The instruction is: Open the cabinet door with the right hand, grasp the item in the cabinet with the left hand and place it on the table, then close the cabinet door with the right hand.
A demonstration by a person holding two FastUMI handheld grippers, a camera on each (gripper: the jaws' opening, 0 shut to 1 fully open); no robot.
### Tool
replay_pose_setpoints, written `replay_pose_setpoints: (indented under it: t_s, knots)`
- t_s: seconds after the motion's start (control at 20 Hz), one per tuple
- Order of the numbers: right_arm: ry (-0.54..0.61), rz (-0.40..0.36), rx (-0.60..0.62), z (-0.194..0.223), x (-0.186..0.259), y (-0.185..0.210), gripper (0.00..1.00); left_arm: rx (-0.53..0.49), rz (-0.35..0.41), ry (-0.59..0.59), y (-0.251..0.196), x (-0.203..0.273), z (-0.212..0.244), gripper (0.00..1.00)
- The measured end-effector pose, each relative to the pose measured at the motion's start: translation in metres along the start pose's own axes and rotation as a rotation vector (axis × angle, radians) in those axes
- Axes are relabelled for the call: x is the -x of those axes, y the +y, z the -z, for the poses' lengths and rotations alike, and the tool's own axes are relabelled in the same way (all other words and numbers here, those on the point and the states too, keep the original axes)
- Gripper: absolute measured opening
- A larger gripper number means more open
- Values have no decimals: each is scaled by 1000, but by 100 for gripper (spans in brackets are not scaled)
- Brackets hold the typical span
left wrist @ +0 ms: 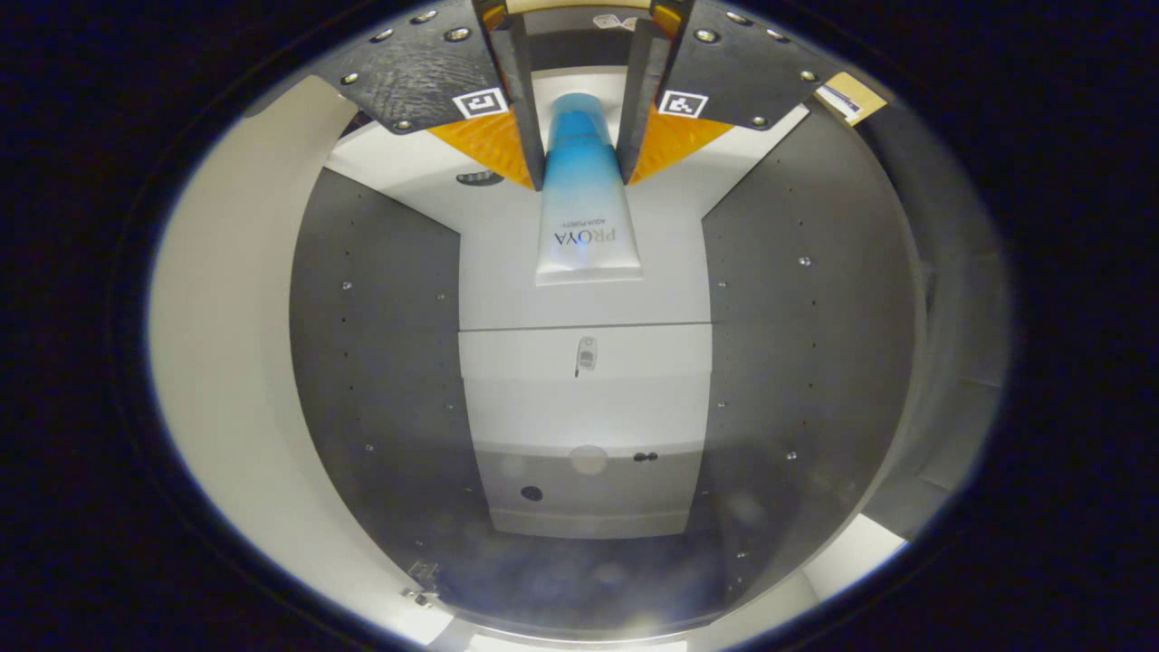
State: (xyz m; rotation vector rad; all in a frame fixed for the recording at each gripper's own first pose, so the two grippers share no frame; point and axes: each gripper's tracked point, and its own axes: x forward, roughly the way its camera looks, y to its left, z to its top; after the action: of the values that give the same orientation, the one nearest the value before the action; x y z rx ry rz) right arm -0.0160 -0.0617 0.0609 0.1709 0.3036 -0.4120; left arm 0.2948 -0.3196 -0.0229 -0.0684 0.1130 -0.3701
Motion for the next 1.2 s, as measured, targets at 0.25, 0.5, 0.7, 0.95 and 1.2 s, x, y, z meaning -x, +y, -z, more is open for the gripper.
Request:
replay_pose_setpoints:
  t_s: [0.25, 0.5, 0.7, 0.95, 1.2]
  knots:
    - [-1, -65, 1, 0, -3, 6, 98, 0, -50, -70, 29, 39, -24, 43]
    - [-6, -139, 14, 1, -4, 16, 93, -7, -113, -89, 74, 88, -22, 48]
    - [-9, -190, 19, 0, -5, 23, 98, -30, -185, -85, 111, 128, -7, 46]
    - [-19, -244, 29, -6, -8, 37, 93, -39, -280, -61, 159, 177, 34, 43]
    - [-40, -259, 26, -6, -5, 39, 98, -61, -346, -18, 202, 218, 94, 46]
